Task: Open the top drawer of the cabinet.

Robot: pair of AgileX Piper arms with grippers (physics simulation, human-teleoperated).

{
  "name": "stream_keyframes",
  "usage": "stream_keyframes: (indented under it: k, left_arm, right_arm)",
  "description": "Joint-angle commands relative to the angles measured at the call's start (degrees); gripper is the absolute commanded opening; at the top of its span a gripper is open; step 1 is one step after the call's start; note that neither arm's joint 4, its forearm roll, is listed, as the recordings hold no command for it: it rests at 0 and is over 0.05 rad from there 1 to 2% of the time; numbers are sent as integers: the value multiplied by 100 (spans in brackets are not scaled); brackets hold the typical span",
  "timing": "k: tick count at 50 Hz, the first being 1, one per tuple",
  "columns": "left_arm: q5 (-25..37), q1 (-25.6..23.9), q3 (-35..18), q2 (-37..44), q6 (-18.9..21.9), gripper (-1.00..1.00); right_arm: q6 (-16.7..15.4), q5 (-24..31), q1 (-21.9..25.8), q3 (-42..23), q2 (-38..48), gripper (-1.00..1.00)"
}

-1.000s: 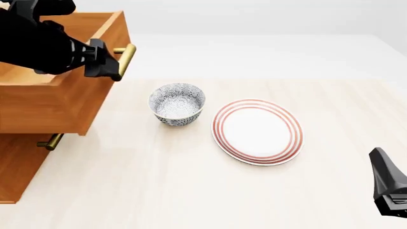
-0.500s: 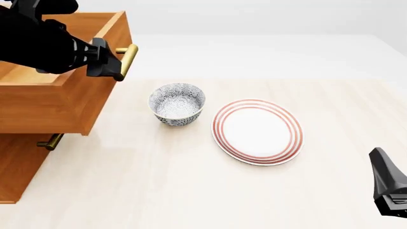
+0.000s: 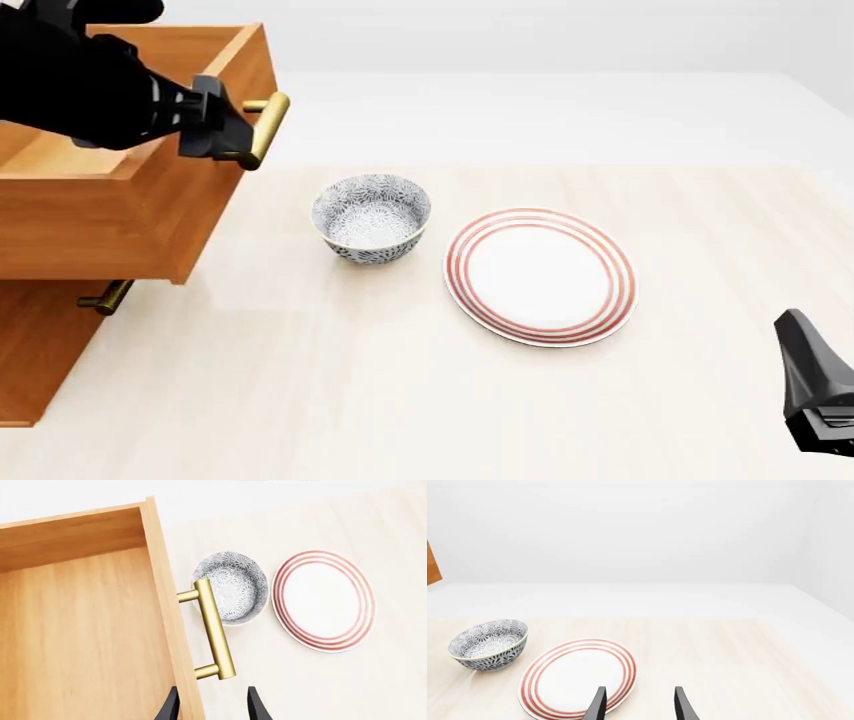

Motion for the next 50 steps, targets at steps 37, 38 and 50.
stream_keyframes:
  k: [37,38,50]
  left_arm:
    - [1017,325,-1129,-517,626,100]
    - [1036,306,-1160,-530,605,100]
    - [1084,327,-1169,-797,654,100]
  right_arm:
    - [1,-5,0,3,3,100]
    - [2,-5,0,3,2,100]
    - [1,-5,0,3,2,100]
